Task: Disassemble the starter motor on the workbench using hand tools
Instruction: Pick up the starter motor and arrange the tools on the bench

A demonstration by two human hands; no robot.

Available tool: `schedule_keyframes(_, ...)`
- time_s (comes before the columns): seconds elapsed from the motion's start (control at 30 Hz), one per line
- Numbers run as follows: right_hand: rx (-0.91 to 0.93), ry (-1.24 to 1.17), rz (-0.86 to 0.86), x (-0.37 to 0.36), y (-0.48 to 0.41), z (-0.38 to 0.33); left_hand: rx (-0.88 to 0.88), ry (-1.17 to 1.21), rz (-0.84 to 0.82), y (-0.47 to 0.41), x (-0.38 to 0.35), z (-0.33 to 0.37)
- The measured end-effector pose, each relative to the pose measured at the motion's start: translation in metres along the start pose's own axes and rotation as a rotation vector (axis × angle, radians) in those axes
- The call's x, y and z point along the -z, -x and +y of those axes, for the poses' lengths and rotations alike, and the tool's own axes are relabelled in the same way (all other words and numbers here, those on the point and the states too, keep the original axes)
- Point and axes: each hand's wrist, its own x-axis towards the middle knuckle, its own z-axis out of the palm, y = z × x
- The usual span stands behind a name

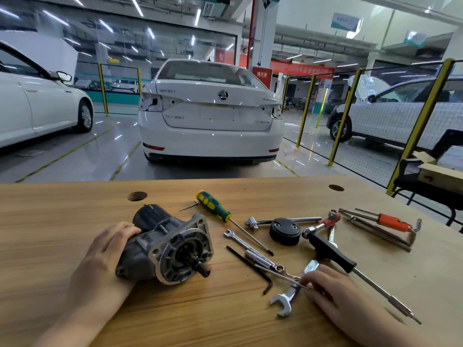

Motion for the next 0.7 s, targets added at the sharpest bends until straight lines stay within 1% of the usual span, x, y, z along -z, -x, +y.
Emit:
schedule_keyframes(0.1,0.001,0.017,0.12,0.004,-0.002,0.002,-0.019,-0.013,0.005,0.001,0.0,-0.002)
schedule_keyframes(0.2,-0.04,-0.055,0.361,0.012,-0.004,0.005,-0.029,0.006,0.02,0.0,0.0,-0.002)
schedule_keyframes(0.27,-0.087,-0.241,0.511,0.023,-0.009,0.0,-0.045,0.019,0.031,-0.001,-0.001,-0.002)
schedule_keyframes(0.33,-0.182,-0.556,0.597,0.036,-0.015,-0.006,-0.038,0.033,0.038,-0.002,-0.001,-0.002)
schedule_keyframes(0.43,-0.391,-1.176,0.595,0.05,-0.027,-0.01,-0.028,0.025,0.03,-0.001,-0.001,-0.002)
schedule_keyframes(0.5,-0.501,-1.493,0.622,0.054,-0.038,-0.014,-0.016,0.013,0.019,-0.001,0.0,-0.002)
schedule_keyframes(0.53,-0.551,-1.584,0.63,0.054,-0.043,-0.017,-0.006,0.011,0.016,-0.001,0.001,-0.001)
schedule_keyframes(0.6,-0.603,-1.67,0.6,0.051,-0.052,-0.028,0.019,0.009,0.018,-0.001,0.001,0.001)
schedule_keyframes(0.63,-0.598,-1.683,0.546,0.046,-0.055,-0.034,0.028,0.008,0.018,-0.001,0.002,0.002)
schedule_keyframes(0.7,-0.583,-1.617,0.351,0.035,-0.057,-0.045,0.033,0.009,0.015,-0.001,0.003,0.002)
